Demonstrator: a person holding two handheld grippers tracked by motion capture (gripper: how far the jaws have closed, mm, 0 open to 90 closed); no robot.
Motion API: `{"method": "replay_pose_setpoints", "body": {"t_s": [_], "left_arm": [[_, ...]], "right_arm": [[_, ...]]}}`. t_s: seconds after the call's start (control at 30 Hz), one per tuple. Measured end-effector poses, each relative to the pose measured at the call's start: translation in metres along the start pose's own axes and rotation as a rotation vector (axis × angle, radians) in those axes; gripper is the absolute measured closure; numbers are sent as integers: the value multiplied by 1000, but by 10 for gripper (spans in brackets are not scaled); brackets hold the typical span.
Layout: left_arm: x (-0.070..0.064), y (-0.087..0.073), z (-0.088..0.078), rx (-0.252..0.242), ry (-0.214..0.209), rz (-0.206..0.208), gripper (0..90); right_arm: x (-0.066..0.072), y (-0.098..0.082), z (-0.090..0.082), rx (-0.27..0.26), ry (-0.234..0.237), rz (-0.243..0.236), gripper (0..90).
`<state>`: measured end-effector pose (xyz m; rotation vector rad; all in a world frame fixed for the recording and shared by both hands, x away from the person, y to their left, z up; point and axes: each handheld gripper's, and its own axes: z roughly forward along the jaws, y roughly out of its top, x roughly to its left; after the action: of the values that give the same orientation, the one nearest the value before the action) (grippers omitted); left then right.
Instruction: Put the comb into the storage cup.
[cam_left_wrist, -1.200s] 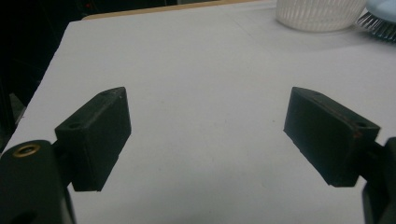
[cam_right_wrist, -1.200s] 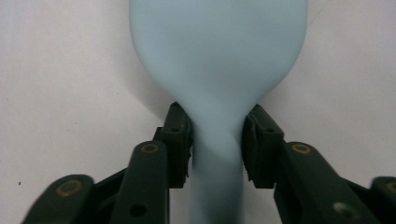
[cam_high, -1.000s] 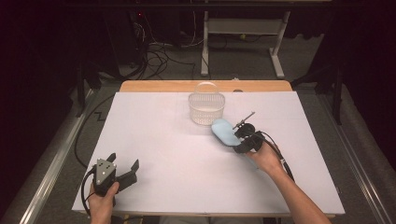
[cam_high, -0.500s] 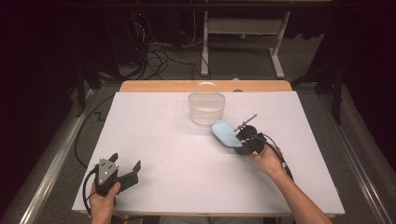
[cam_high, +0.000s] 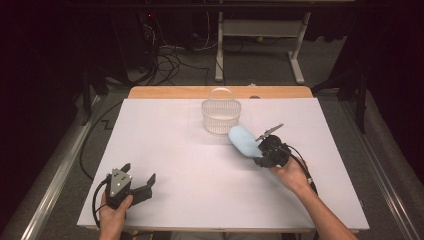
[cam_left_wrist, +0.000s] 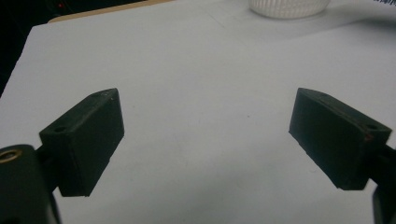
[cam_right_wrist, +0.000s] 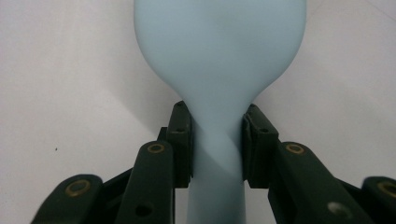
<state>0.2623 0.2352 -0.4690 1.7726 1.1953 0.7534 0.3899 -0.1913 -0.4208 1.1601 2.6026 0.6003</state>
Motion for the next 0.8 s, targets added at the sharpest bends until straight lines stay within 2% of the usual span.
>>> {"method": "replay_pose_setpoints", "body": {"t_s": [0.13,0.27,0.33,0.43,0.57,0.8], "left_arm": [[-1,3,6,-7,-8,-16,101],[-2,4,8,-7,-14,-16,91],[-2,5,8,-12,-23,-22,54],[-2,6,8,-12,-26,-23,45],[-1,9,8,-2,-73,-20,27],[-2,13,9,-8,-75,-17,22]], "right_arm": [[-1,-5,-5,-26,11,8,699],[-1,-8,-6,-37,14,12,699],[-1,-10,-7,-42,17,19,699],[-1,-11,-8,-50,20,23,699],[-1,-15,-11,-63,23,17,699],[2,-19,-13,-82,38,33,699]]}}
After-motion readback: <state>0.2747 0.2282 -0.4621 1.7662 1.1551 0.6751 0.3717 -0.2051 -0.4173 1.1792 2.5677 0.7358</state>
